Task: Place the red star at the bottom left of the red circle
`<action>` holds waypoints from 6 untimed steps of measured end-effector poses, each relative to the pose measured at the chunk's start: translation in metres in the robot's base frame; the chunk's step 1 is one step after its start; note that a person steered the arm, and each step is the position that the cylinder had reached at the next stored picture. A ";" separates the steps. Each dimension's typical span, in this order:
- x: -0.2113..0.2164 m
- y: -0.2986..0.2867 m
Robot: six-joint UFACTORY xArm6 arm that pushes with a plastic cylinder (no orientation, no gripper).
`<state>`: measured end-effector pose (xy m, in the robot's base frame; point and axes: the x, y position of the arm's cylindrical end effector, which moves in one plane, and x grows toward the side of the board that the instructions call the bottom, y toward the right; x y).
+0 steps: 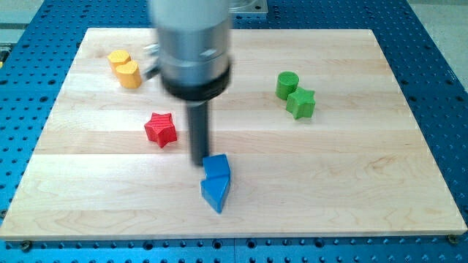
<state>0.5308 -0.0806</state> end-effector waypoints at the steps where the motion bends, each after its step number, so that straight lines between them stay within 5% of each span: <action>1: -0.003 -0.076; 3: -0.144 0.024; 5: -0.239 0.008; 6: -0.181 -0.010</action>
